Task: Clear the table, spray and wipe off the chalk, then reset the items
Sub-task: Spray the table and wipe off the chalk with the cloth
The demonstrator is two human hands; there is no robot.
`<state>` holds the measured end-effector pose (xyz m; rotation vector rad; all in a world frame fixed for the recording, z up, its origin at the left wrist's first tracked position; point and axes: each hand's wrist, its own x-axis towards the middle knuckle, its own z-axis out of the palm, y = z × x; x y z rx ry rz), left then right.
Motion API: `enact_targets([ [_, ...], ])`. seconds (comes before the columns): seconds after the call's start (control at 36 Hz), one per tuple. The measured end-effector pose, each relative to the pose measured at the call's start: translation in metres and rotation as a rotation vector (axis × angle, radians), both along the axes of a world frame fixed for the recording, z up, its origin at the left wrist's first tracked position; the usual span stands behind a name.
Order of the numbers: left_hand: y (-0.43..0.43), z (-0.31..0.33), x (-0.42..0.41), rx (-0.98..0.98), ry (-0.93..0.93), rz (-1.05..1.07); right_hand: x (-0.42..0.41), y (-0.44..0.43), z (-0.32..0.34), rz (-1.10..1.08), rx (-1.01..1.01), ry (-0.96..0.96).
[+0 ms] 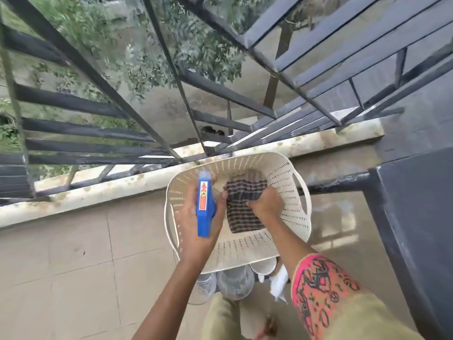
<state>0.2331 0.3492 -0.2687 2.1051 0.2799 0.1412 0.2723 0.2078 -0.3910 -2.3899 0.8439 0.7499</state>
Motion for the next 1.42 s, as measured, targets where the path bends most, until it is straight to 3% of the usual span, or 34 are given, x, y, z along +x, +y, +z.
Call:
enact_targets([
  [0.14,-0.002,0.003,0.001,-0.003,0.021,-0.001,-0.002,-0.005,0.004,-0.115,0.148,0.002],
  [0.31,-0.005,0.014,0.003,-0.059,0.018,-0.024,-0.01,-0.008,0.029,-0.173,0.497,-0.085],
  [0.58,-0.045,0.094,-0.023,-0.104,-0.137,-0.055,-0.045,-0.04,0.15,-0.44,0.733,-0.5],
  [0.67,-0.06,0.121,-0.034,-0.159,-0.03,-0.079,-0.068,-0.066,0.198,-0.55,0.849,-0.622],
  [0.81,-0.098,0.171,-0.071,-0.164,-0.099,-0.22,-0.118,-0.128,0.273,-0.674,0.867,-0.816],
  [0.92,-0.128,0.192,-0.087,-0.273,0.0,-0.358,-0.156,-0.178,0.319,-0.716,0.828,-0.938],
  [1.0,-0.152,0.195,-0.103,-0.25,0.037,-0.417,-0.191,-0.216,0.352,-0.743,0.777,-1.057],
  [1.14,-0.175,0.184,-0.126,-0.302,0.103,-0.414,-0.232,-0.265,0.382,-0.795,0.708,-1.19],
  [1.42,-0.191,0.169,-0.161,-0.163,0.203,-0.319,-0.284,-0.31,0.404,-0.834,0.604,-1.285],
])
